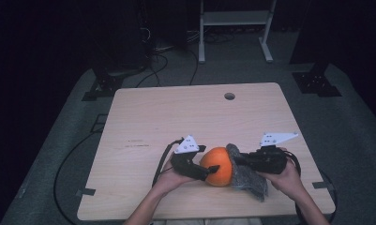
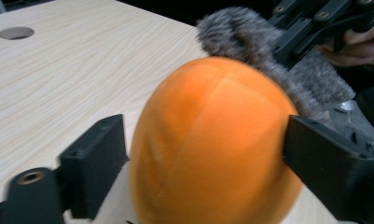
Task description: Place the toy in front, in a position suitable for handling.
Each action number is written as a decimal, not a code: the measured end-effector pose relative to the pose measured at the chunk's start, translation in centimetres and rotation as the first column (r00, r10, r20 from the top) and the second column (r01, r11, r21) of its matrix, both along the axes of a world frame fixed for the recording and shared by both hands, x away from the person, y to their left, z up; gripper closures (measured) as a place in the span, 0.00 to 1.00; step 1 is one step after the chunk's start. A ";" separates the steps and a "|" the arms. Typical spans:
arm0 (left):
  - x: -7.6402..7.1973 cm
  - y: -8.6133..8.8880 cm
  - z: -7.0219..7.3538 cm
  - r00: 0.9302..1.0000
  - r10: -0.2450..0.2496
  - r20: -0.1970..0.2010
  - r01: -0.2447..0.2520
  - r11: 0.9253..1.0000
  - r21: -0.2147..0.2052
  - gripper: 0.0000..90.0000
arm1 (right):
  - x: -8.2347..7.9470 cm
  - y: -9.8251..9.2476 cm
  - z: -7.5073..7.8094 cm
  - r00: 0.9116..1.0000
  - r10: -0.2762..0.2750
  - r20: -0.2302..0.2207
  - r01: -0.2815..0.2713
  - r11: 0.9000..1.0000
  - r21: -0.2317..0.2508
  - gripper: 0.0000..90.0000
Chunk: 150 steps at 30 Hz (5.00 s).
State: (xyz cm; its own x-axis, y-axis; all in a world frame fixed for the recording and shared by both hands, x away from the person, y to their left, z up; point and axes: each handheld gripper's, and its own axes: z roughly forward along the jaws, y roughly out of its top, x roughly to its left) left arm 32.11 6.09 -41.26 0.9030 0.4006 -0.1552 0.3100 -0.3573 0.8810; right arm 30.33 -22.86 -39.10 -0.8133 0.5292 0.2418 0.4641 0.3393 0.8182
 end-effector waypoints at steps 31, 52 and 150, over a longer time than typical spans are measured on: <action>-1.9 -0.1 0.6 0.989 -0.096 0.114 0.086 0.993 0.086 0.41 | -0.3 0.8 2.8 0.997 0.036 0.068 -0.032 0.998 -0.059 0.88; -1.3 0.2 -0.8 0.999 -0.027 0.044 0.023 0.995 0.096 0.42 | -0.8 1.7 0.9 0.998 0.050 0.043 -0.044 0.991 -0.130 0.87; -4.1 -2.8 -0.3 0.979 -0.076 0.189 0.048 0.988 0.144 0.49 | -1.4 -0.1 2.6 0.994 0.098 0.053 -0.085 0.976 -0.200 0.89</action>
